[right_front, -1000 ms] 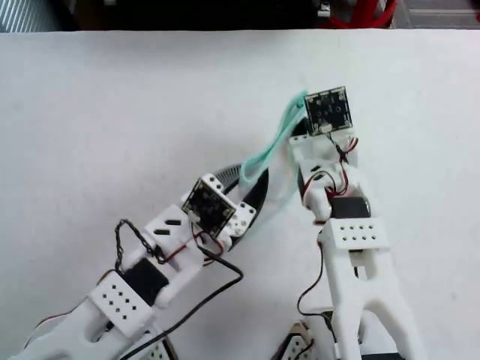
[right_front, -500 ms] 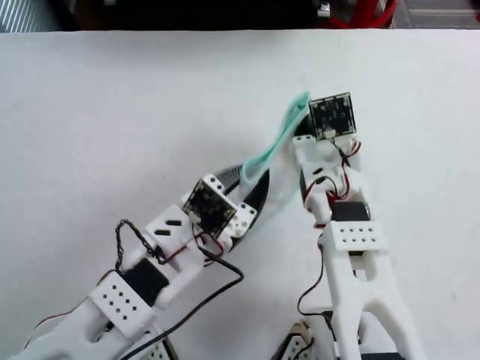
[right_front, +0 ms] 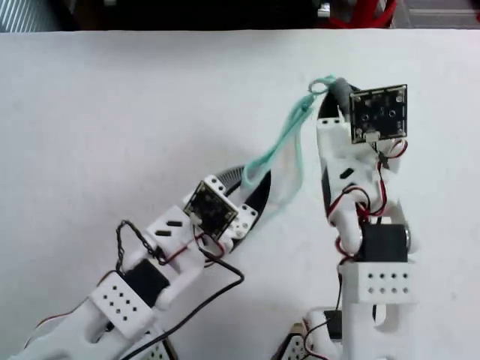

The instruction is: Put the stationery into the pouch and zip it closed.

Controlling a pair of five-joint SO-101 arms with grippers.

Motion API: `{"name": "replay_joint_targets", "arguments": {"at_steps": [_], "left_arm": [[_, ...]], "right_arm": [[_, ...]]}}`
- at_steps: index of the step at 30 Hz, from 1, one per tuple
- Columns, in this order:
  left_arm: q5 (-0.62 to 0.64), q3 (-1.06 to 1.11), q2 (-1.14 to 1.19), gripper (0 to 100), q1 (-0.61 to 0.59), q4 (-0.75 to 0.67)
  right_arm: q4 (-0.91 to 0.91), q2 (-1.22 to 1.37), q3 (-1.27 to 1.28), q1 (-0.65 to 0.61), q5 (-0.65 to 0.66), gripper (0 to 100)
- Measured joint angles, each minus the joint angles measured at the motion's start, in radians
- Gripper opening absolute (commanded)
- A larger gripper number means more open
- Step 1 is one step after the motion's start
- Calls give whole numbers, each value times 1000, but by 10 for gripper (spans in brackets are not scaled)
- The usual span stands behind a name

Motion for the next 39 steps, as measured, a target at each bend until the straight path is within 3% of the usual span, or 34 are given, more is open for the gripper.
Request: {"name": "replay_joint_targets", "arguments": {"at_steps": [11,17,26,34,39], "left_arm": [[0,-6,0,25,0,6],[0,-6,0,25,0,6],[0,-11,0,25,0,18],[0,-9,0,25,0,20],[0,-9,0,25,0,25]], "right_arm": [[344,31,-258,-157,48,19],[387,34,-298,-166,48,19],[542,-15,-175,-209,72,19],[729,-281,-114,-476,117,19],[818,-362,-46,-491,167,19]]}}
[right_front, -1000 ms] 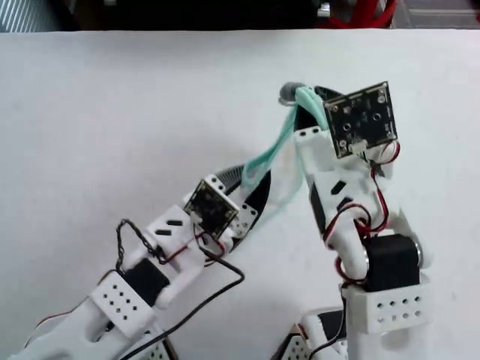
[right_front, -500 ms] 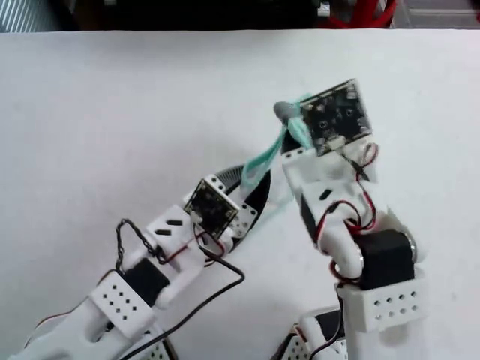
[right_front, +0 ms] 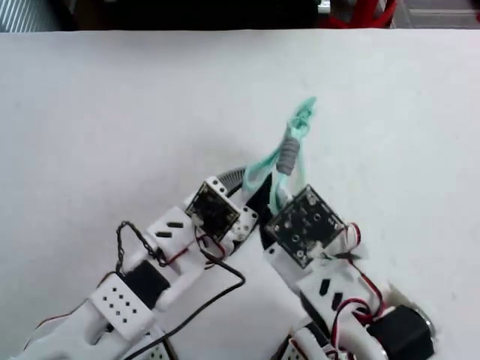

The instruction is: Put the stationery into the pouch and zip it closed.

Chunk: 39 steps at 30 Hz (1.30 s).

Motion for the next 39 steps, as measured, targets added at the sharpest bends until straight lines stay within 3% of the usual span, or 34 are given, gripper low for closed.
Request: {"name": "replay_joint_targets", "arguments": {"at_steps": [3,9,13,21,27,32,39], "left_arm": [[0,-2,0,25,0,0],[0,-2,0,25,0,0],[0,-2,0,25,0,0],[0,-2,0,25,0,0],[0,-2,0,25,0,0],[0,-2,0,25,0,0],[0,-2,0,25,0,0]], "right_arm": [[3,-6,87,57,52,43],[-12,-6,238,295,83,333],[-15,3,290,390,92,317],[-32,-3,333,425,92,316],[-305,-32,373,488,26,316],[-491,-18,445,408,-52,316],[-666,-17,499,390,-207,315]]}}
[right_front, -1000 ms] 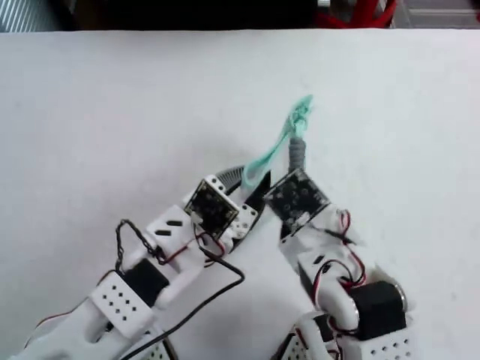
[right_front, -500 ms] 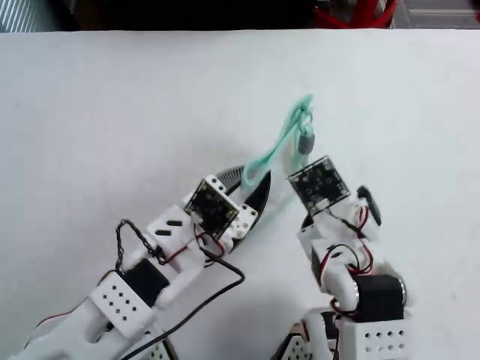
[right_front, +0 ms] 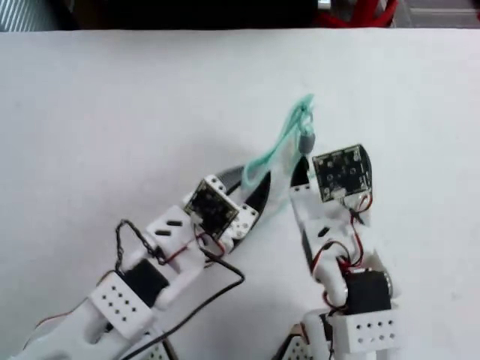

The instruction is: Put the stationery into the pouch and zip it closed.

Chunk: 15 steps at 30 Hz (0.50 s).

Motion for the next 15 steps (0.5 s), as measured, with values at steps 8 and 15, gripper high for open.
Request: {"name": "replay_joint_targets", "arguments": {"at_steps": [8,15], "left_arm": [[0,0,0,25,0,0],[0,0,0,25,0,0]], "right_arm": [[-175,0,94,-2,-106,227],[-190,0,95,-44,-124,275]]}}
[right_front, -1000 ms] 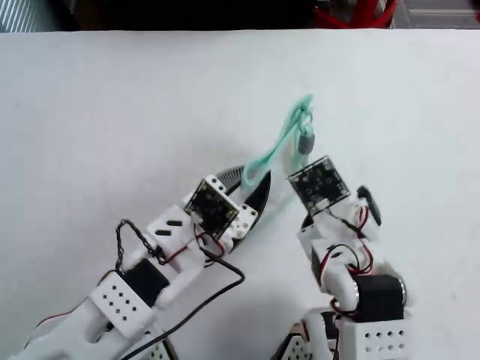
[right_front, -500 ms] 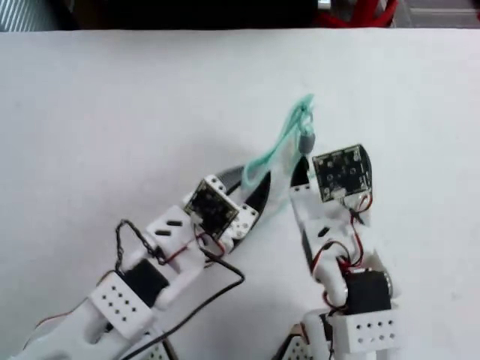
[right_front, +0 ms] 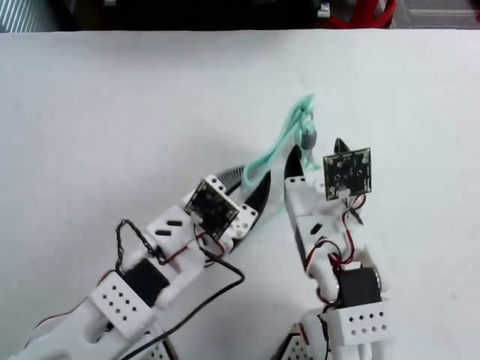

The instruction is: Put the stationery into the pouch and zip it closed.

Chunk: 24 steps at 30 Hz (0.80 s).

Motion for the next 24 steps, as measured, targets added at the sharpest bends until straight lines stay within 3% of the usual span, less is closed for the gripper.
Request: {"name": "replay_joint_targets", "arguments": {"at_steps": [4,9,13,18,24], "left_arm": [[0,0,0,25,0,0],[0,0,0,25,0,0],[0,0,0,25,0,0],[0,0,0,25,0,0],[0,0,0,25,0,0]], "right_arm": [[0,0,0,-40,-2,252],[0,0,0,-40,-2,123],[-29,0,2,-38,-2,92],[-94,0,2,15,-2,15],[-100,0,2,28,25,19]]}}
